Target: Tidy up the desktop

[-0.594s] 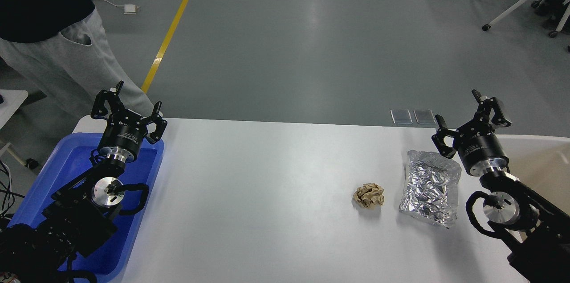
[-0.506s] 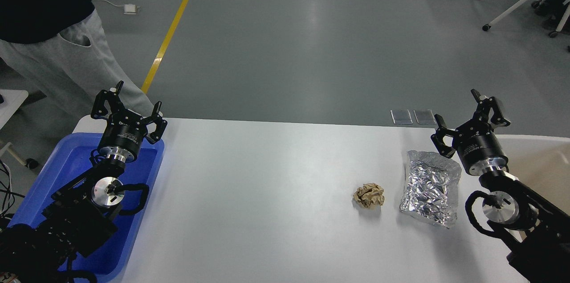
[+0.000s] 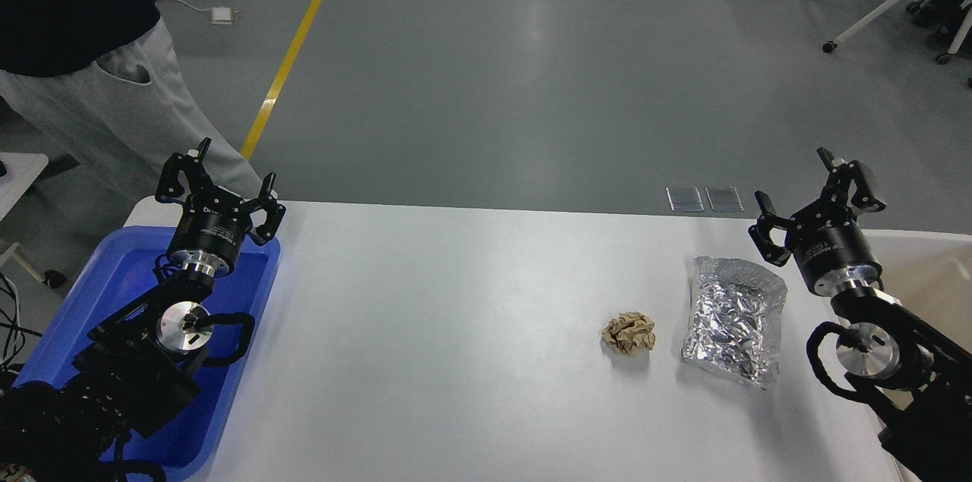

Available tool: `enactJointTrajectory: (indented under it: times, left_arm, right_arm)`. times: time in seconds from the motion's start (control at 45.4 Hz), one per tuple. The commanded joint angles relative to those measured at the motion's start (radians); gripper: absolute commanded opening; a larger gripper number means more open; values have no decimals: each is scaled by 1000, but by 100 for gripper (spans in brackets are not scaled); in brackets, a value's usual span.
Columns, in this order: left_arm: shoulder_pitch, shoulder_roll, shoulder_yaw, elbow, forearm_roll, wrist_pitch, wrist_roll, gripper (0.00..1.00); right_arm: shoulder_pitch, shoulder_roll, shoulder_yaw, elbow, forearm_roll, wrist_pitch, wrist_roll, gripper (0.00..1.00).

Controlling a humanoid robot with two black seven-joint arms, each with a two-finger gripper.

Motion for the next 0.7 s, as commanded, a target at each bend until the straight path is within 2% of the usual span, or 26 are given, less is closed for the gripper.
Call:
enactJointTrajectory:
  times: [0.0, 0.308, 0.55, 0.683]
  left_arm:
    - [0, 0, -1, 0, 0, 0, 0, 100]
    - [0, 0, -1, 0, 0, 0, 1, 100]
    - [0, 0, -1, 0, 0, 0, 0, 100]
    - [0, 0, -1, 0, -1, 0, 0, 100]
  right_arm:
    - [10, -37, -7, 11, 0, 4, 0, 100]
    - [61, -52, -47, 30, -8, -10, -22, 100]
    - [160, -219, -277, 166, 0, -17, -150, 100]
    - [252, -299, -395, 192, -11, -40, -170, 100]
